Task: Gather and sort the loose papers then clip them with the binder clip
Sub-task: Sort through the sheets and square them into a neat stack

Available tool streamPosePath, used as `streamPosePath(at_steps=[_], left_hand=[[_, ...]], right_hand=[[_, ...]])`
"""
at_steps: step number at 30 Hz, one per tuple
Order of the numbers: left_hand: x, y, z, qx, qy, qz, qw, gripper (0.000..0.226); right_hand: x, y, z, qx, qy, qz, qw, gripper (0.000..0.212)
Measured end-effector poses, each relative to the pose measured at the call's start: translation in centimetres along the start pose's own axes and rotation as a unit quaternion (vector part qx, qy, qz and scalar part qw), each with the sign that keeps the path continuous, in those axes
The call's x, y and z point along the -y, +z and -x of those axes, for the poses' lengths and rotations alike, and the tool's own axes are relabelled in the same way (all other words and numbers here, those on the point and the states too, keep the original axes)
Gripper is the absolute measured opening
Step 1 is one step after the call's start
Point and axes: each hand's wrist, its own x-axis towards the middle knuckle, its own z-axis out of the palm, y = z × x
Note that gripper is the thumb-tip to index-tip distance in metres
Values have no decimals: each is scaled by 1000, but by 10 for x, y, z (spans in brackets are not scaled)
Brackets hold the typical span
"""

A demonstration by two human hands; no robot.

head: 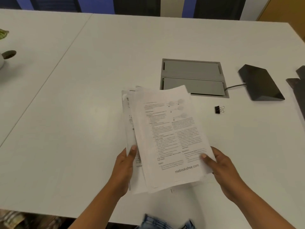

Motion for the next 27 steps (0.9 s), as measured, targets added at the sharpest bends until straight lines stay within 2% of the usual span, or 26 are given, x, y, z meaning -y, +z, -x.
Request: streamPosePath(at_steps=[2,5,7,10,11,13,16,20,24,27], left_hand=[[-3,8,2,18,2,12,1000,41],[-6,16,5,20,14,14,1000,35],[-6,16,6,12,16,16,1000,30],[-4,14,8,18,27,19,999,31],[-3,15,10,24,30,21,999,31],[-2,19,12,46,32,20,998,30],[-9,24,11,79,24,0,997,33],[-39,15,-8,71,76,2,995,37],[-66,25,-21,102,141,-26,984,43],[-76,42,-26,76,182,-20,980,37]], right_hand=[[-2,7,-2,32,28,5,999,32],[-1,13,1,73,58,36,995,31],[6,11,0,91,63,39,993,39],[21,0,-11,90,63,-9,994,67],[26,-3,-16,88,67,-19,994,67],[33,-2,-25,106,67,-17,992,50],[44,7,-32,104,24,27,994,30],[51,6,-35,80,-32,47,995,29],[53,6,-39,37,-89,79,992,36],[60,8,-42,31,-133,88,987,30]])
